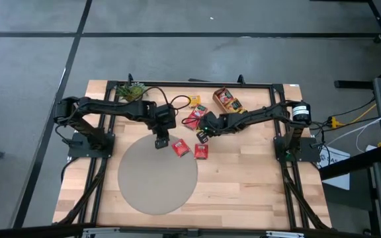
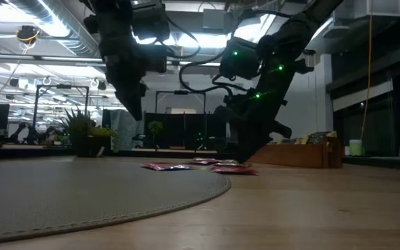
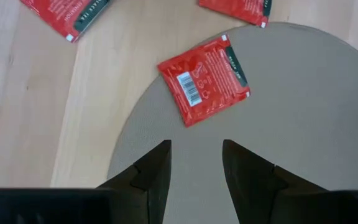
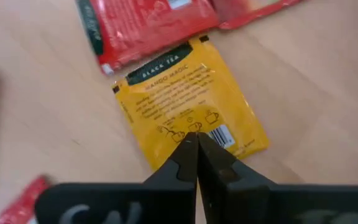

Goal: Pick & Place Tea
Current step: Put the orange tea bag into the middle section of the wooden organizer

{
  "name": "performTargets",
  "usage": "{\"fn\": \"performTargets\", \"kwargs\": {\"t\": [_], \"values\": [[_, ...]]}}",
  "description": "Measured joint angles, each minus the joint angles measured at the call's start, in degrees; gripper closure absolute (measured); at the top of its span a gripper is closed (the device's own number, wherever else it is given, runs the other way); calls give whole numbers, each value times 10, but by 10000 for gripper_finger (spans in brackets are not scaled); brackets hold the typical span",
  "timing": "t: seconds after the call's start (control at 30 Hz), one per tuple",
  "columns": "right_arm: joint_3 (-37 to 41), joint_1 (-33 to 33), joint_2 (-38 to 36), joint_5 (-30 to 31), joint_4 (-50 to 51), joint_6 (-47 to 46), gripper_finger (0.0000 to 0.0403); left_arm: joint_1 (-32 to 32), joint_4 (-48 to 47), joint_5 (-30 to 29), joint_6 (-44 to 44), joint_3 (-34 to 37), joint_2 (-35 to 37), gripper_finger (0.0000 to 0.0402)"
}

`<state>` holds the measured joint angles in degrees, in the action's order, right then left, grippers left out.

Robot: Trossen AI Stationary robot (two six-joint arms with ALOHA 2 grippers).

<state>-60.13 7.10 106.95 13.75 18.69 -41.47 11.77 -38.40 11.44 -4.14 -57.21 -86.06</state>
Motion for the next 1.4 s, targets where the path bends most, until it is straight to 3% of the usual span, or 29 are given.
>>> {"fn": "performTargets", "kwargs": {"t": [0.4,0.63,0.9,1.4], "values": [[40,-44,4,-67,-129,-94,396,0,22,-5,11,0,0,261],[41,-47,4,-114,-175,-106,395,-5,186,1,-34,49,0,261],[41,-39,-66,-116,-120,-89,395,-5,396,2,-132,112,-7,261],[45,-21,-57,-99,-94,-73,399,-5,447,2,-148,116,-80,261]]}}
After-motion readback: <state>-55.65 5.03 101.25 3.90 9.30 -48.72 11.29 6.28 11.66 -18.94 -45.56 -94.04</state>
